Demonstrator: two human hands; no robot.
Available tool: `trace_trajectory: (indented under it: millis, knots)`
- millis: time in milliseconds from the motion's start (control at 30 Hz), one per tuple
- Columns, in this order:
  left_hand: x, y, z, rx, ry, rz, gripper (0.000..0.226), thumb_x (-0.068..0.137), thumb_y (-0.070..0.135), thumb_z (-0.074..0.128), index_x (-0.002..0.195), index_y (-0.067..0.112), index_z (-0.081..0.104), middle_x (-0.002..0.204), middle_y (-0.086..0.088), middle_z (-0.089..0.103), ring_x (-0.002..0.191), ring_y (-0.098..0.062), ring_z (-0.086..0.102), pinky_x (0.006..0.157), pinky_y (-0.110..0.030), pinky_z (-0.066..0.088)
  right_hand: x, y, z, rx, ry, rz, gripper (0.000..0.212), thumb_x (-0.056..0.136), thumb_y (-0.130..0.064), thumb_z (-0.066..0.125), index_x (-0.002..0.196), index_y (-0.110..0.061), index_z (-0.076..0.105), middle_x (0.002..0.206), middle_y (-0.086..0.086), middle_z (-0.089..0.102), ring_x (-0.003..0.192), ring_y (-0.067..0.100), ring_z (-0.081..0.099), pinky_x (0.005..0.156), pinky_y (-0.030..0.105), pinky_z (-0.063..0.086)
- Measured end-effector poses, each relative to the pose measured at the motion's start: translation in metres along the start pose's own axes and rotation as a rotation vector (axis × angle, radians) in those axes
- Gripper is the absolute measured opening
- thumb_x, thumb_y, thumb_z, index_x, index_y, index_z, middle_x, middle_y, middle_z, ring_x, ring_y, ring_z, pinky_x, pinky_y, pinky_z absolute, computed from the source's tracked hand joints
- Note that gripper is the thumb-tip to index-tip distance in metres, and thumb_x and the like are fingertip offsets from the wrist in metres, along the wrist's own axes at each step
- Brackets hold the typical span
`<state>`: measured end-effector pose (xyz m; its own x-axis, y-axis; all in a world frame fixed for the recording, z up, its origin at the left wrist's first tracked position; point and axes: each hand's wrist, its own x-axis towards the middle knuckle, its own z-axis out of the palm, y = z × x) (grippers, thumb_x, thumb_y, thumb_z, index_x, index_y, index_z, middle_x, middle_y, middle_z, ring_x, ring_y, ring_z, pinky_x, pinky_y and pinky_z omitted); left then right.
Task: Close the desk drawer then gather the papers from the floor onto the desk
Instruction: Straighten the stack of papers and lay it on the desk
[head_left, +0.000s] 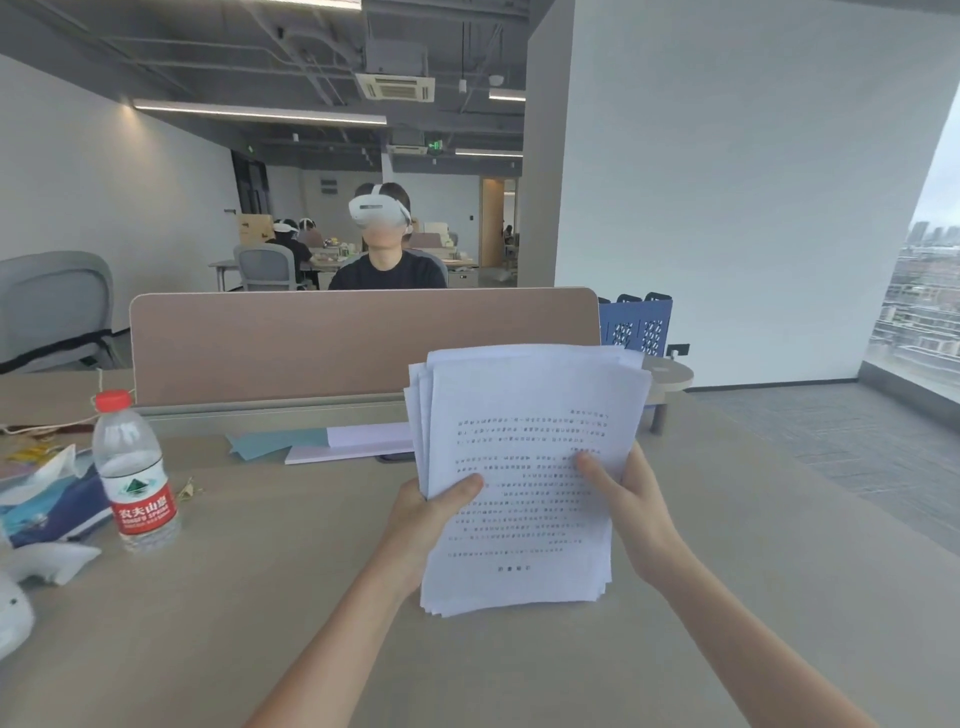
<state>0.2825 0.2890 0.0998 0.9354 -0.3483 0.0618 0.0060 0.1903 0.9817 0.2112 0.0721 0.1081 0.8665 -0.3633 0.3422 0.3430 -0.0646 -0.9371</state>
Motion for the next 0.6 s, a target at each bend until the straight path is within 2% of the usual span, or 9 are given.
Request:
trace_trajectory:
  millis: [133,267,433,500,600]
  knots:
    - [0.003,-0.001,-0.002,-0.027,-0.026,0.044,0.028,0.080,0.022,0.079,0.106,0.015,0.076,0.104,-0.005,0.081,0.096,-0.023,0.077,0.082,-0.038,0.058,0.005,0.000,-0.004,-0.083,0.052,-0.056,0.026,0.096,-0.025,0.065,0.118,-0.029,0.053,0.122,-0.003,0.066,0.113,0.011,0.066,0.096,0.043,0.054]
    - [0.005,-0.006,-0.002,0.015,-0.047,0.070,0.034,0.076,0.028,0.078,0.108,0.019,0.076,0.108,-0.003,0.080,0.100,-0.023,0.076,0.087,-0.040,0.057,0.004,0.000,-0.006,-0.128,0.057,-0.075,0.025,0.095,-0.029,0.065,0.113,-0.025,0.049,0.114,-0.006,0.068,0.108,0.010,0.067,0.095,0.046,0.055]
    - [0.008,-0.007,0.000,0.026,-0.046,0.076,0.036,0.074,0.029,0.078,0.108,0.017,0.076,0.107,-0.004,0.080,0.100,-0.023,0.076,0.088,-0.042,0.058,0.008,-0.010,-0.004,-0.098,0.041,-0.124,0.024,0.097,-0.022,0.063,0.117,-0.026,0.051,0.119,-0.004,0.068,0.113,0.012,0.066,0.094,0.039,0.053]
    - [0.009,-0.008,0.002,0.037,-0.027,0.080,0.030,0.077,0.029,0.079,0.105,0.018,0.076,0.104,-0.003,0.081,0.097,-0.022,0.077,0.086,-0.040,0.059,0.009,-0.013,-0.003,-0.097,0.038,-0.137,0.023,0.098,-0.020,0.062,0.117,-0.020,0.051,0.114,-0.009,0.069,0.109,0.011,0.067,0.092,0.038,0.054]
    - [0.007,-0.009,0.007,0.059,0.038,0.098,0.007,0.089,0.024,0.073,0.094,0.023,0.077,0.092,0.005,0.082,0.087,-0.014,0.078,0.070,-0.027,0.060,0.009,-0.011,0.000,-0.132,0.036,-0.143,0.018,0.099,-0.017,0.058,0.115,-0.017,0.050,0.097,-0.025,0.066,0.100,0.001,0.067,0.088,0.036,0.054]
